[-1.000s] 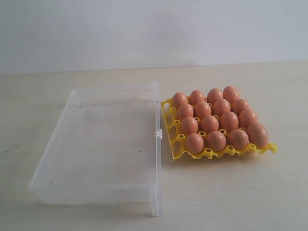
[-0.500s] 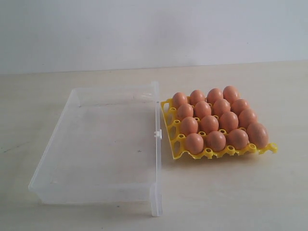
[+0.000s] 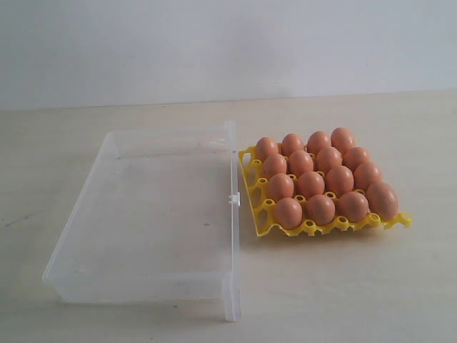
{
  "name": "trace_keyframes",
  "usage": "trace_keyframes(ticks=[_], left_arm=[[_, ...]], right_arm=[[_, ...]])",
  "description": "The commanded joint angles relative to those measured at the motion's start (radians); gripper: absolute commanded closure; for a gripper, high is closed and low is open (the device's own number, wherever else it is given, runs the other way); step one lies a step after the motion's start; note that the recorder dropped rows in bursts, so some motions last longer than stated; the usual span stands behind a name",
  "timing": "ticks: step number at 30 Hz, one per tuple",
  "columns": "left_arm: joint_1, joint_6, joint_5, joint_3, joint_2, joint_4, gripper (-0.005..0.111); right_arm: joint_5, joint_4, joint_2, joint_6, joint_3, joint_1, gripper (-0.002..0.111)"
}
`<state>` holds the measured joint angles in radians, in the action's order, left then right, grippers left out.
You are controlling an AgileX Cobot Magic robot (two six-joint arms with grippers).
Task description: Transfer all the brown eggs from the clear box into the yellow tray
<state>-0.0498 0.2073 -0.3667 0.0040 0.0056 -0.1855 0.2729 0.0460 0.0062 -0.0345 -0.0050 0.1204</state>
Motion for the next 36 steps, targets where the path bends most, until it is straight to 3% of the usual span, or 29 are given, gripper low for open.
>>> trace_keyframes(ticks=[1,36], left_arm=[[0.001,-0.002,0.010,-0.004,-0.006,-0.001,0.107],[0.001,-0.002,0.010,-0.004,-0.006,-0.001,0.107]], right_arm=[[-0.010,0.005,-0.006,0.029,0.005,-0.007,0.108],[-0.010,0.005,-0.006,0.008,0.005,-0.007,0.108]])
